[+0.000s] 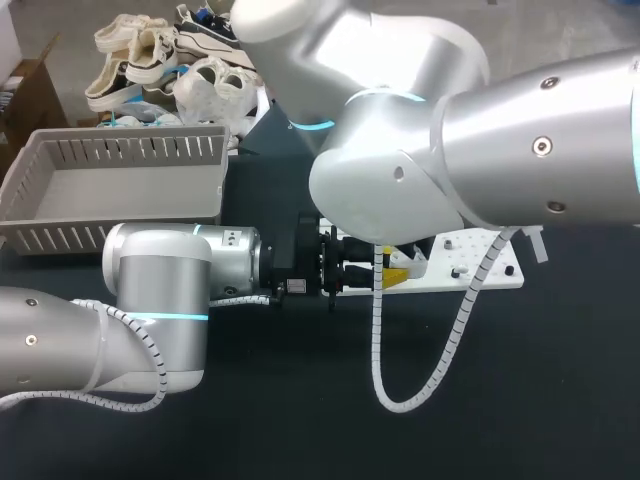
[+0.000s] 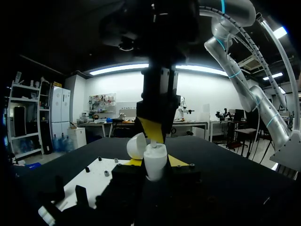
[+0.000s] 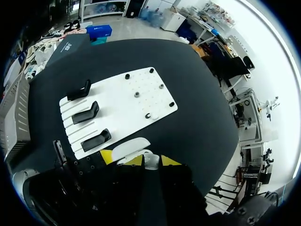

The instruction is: Pick up each earbud case from the left stands, insert the matching earbuds, close the lid, and place the case in the box.

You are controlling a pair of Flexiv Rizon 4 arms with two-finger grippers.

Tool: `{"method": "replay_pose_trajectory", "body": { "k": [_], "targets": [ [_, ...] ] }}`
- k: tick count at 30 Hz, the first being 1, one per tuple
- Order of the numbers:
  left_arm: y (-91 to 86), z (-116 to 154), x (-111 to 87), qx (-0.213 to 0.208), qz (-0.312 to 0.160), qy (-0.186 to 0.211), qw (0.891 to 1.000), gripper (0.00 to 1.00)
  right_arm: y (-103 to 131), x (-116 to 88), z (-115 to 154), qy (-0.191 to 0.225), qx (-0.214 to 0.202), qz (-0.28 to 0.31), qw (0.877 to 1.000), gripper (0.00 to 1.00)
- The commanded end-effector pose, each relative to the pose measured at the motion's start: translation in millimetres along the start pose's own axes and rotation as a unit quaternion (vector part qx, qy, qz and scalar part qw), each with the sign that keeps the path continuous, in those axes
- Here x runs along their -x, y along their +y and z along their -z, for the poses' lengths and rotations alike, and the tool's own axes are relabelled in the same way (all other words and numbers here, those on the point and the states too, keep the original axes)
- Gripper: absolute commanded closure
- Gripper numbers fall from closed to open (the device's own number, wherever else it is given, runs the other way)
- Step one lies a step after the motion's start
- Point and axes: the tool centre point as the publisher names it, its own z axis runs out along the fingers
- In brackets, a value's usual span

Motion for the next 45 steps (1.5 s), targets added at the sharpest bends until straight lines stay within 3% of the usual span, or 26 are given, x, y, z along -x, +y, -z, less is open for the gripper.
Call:
{"method": "replay_pose_trajectory", "body": {
  "k": [1,18,23,35,45],
  "targets": [
    [-1.7,-0.2,-0.1,0.003,-0.001,0.000,1.000,1.00,1.4,-0.1,-1.1,0.001,-0.004,-0.001,1.000,1.00],
    [-1.7,-0.2,-0.1,0.003,-0.001,0.000,1.000,1.00,0.7,0.8,-7.2,0.018,-0.006,-0.004,1.000,1.00],
    [-1.7,-0.2,-0.1,0.003,-0.001,0.000,1.000,1.00,0.4,1.0,-7.8,0.020,-0.006,-0.005,1.000,0.82],
    [-1.7,-0.2,-0.1,0.003,-0.001,0.000,1.000,1.00,1.2,-1.3,-7.3,0.023,-0.003,-0.005,1.000,0.78],
    [-1.7,-0.2,-0.1,0.003,-0.001,0.000,1.000,1.00,2.5,-2.4,-6.2,0.023,-0.002,-0.006,1.000,0.59]
  ]
}}
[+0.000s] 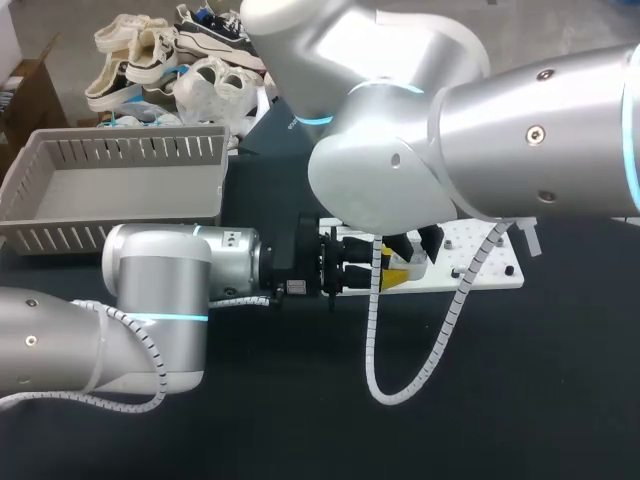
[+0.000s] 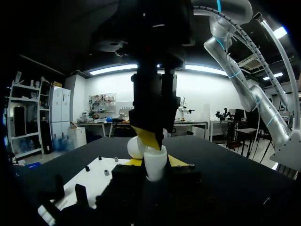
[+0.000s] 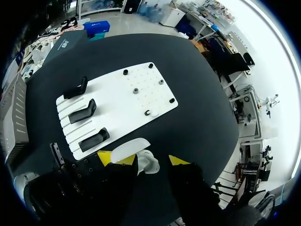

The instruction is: Pick up each earbud case from the left stands, insert the matching earbuds, close the lid, and place the case in the box.

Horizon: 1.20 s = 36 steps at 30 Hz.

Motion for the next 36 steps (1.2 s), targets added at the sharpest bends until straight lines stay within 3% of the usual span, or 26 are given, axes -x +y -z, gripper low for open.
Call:
{"method": "replay_pose_trajectory", "body": {
  "k": [1,19,36],
  "targets": [
    [-1.5,-0.6,1.6,0.003,-0.001,-0.001,1.000,1.00,1.8,-1.6,-0.9,0.000,0.001,-0.001,1.000,0.59],
    [-1.5,-0.6,1.6,0.003,-0.001,-0.001,1.000,1.00,-11.2,-10.6,16.4,-0.007,0.012,0.001,1.000,0.50],
    [-1.5,-0.6,1.6,0.003,-0.001,-0.001,1.000,1.00,-47.6,-28.9,28.1,0.033,0.063,0.004,0.997,0.23]
  ]
}}
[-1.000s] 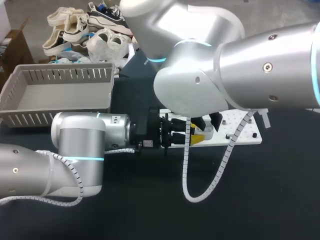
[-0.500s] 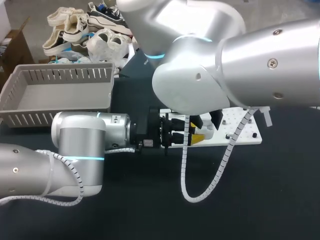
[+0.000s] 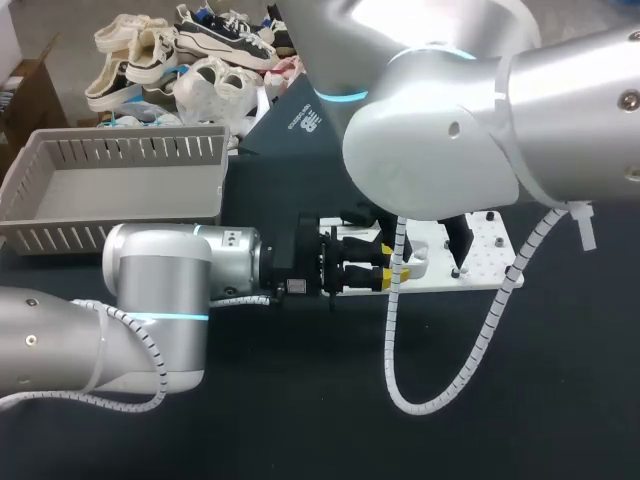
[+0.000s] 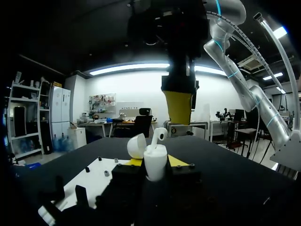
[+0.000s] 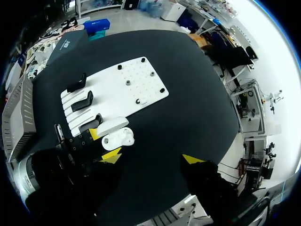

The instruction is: Pick up each earbud case from the left stands, insert the matching earbuds, close the lid, and place the case in the box.

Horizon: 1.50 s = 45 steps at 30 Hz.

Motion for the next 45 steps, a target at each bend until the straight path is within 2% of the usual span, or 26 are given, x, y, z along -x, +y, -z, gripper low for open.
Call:
{"method": "replay_pose_trajectory", "body": {
  "k": [1,8,11,14,20,45],
  "targets": [
    [-1.6,0.0,0.1,0.003,-0.001,0.000,1.000,1.00,-13.4,-6.0,0.2,0.002,0.037,0.010,0.999,0.22],
    [-1.6,0.0,0.1,0.003,-0.001,0.000,1.000,1.00,-17.5,-10.6,-4.6,0.023,0.077,0.057,0.995,0.11],
    [-1.6,0.0,0.1,0.003,-0.001,0.000,1.000,1.00,-20.2,-12.6,-7.4,0.038,0.094,0.091,0.991,0.15],
    [-1.6,0.0,0.1,0.003,-0.001,0.000,1.000,1.00,-21.5,-13.6,-9.7,0.043,0.104,0.106,0.988,0.13],
    [-1.6,0.0,0.1,0.003,-0.001,0.000,1.000,1.00,-20.8,-5.4,-15.3,0.042,0.111,0.097,0.988,0.08],
    [-1.6,0.0,0.1,0.003,-0.001,0.000,1.000,1.00,-13.5,10.3,-27.1,0.050,0.105,0.085,0.990,0.11]
  ]
}}
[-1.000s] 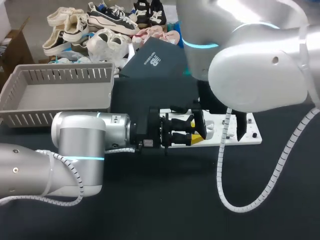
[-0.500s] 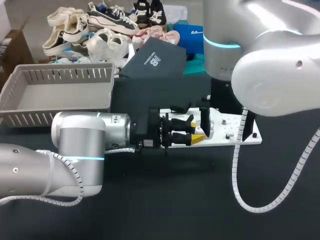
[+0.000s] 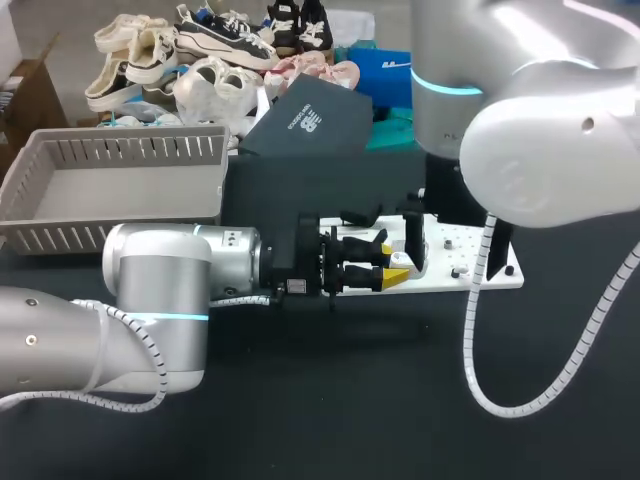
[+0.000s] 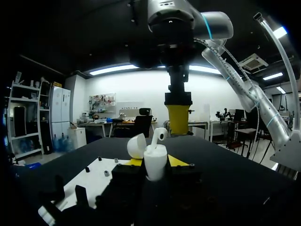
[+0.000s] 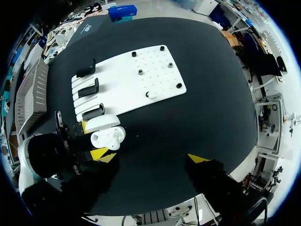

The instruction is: Pick up each earbud case from the left stands, insert the matching earbuds, close the lid, and place the case in the box.

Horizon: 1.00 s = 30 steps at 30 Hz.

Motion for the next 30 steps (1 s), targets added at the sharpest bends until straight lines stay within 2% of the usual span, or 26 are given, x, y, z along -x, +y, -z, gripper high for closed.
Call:
{"method": "replay_pose_trajectory", "body": {
  "k": [1,18,30],
  "targets": [
    [-1.6,0.0,0.1,0.003,-0.001,0.000,1.000,1.00,2.7,1.3,-1.3,-0.003,-0.002,-0.003,1.000,0.11],
    [-1.6,0.0,0.1,0.003,-0.001,0.000,1.000,1.00,5.7,5.2,-2.2,-0.016,-0.012,-0.012,1.000,0.10],
    [-1.6,0.0,0.1,0.003,-0.001,0.000,1.000,1.00,6.2,7.8,-2.2,-0.024,-0.013,-0.015,0.999,0.05]
  ]
}}
